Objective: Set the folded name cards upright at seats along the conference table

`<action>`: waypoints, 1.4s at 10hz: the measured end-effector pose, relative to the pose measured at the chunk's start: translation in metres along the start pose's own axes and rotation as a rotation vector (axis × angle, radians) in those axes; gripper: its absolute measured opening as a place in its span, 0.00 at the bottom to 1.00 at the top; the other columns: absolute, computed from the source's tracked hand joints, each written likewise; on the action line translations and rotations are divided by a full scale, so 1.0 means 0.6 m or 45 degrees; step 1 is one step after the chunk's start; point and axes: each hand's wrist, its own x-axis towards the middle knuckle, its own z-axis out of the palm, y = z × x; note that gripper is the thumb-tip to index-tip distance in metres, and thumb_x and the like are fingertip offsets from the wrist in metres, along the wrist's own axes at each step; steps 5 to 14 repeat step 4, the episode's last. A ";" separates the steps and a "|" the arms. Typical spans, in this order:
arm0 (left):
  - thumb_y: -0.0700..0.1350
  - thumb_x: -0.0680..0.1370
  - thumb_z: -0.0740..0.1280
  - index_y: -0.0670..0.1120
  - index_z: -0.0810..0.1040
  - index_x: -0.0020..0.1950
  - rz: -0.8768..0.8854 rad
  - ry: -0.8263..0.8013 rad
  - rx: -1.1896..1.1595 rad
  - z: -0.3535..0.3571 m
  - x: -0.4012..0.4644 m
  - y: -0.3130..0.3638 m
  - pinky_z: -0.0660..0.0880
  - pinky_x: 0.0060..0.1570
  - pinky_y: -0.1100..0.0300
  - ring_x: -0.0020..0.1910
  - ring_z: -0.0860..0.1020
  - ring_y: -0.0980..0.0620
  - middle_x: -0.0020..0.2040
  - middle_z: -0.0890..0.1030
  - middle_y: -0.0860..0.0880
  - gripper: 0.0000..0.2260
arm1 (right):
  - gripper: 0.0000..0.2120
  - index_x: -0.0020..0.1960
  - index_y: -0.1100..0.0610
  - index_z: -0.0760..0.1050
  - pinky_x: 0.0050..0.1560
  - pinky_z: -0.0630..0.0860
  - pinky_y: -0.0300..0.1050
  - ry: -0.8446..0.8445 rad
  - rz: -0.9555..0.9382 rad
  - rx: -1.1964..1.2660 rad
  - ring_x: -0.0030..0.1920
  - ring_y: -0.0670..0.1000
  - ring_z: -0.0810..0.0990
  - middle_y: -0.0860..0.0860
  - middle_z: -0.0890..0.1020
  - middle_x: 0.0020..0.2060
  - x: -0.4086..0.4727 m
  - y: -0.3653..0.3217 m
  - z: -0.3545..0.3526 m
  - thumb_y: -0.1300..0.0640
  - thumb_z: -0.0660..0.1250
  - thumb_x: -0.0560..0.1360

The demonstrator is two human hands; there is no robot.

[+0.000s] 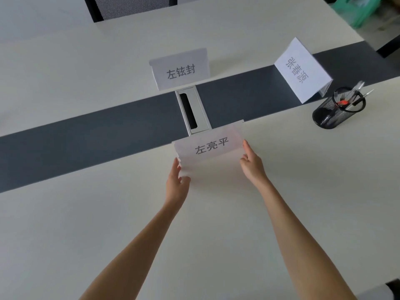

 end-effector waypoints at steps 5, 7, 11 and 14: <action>0.36 0.75 0.57 0.49 0.67 0.68 0.207 -0.077 0.431 -0.116 -0.090 -0.099 0.61 0.63 0.69 0.68 0.69 0.50 0.68 0.72 0.50 0.22 | 0.21 0.62 0.62 0.68 0.68 0.53 0.33 0.244 -0.546 -0.332 0.65 0.57 0.66 0.57 0.68 0.65 -0.194 0.083 0.105 0.59 0.53 0.71; 0.36 0.75 0.57 0.49 0.67 0.68 0.207 -0.077 0.431 -0.116 -0.090 -0.099 0.61 0.63 0.69 0.68 0.69 0.50 0.68 0.72 0.50 0.22 | 0.21 0.62 0.62 0.68 0.68 0.53 0.33 0.244 -0.546 -0.332 0.65 0.57 0.66 0.57 0.68 0.65 -0.194 0.083 0.105 0.59 0.53 0.71; 0.36 0.75 0.57 0.49 0.67 0.68 0.207 -0.077 0.431 -0.116 -0.090 -0.099 0.61 0.63 0.69 0.68 0.69 0.50 0.68 0.72 0.50 0.22 | 0.21 0.62 0.62 0.68 0.68 0.53 0.33 0.244 -0.546 -0.332 0.65 0.57 0.66 0.57 0.68 0.65 -0.194 0.083 0.105 0.59 0.53 0.71; 0.36 0.75 0.57 0.49 0.67 0.68 0.207 -0.077 0.431 -0.116 -0.090 -0.099 0.61 0.63 0.69 0.68 0.69 0.50 0.68 0.72 0.50 0.22 | 0.21 0.62 0.62 0.68 0.68 0.53 0.33 0.244 -0.546 -0.332 0.65 0.57 0.66 0.57 0.68 0.65 -0.194 0.083 0.105 0.59 0.53 0.71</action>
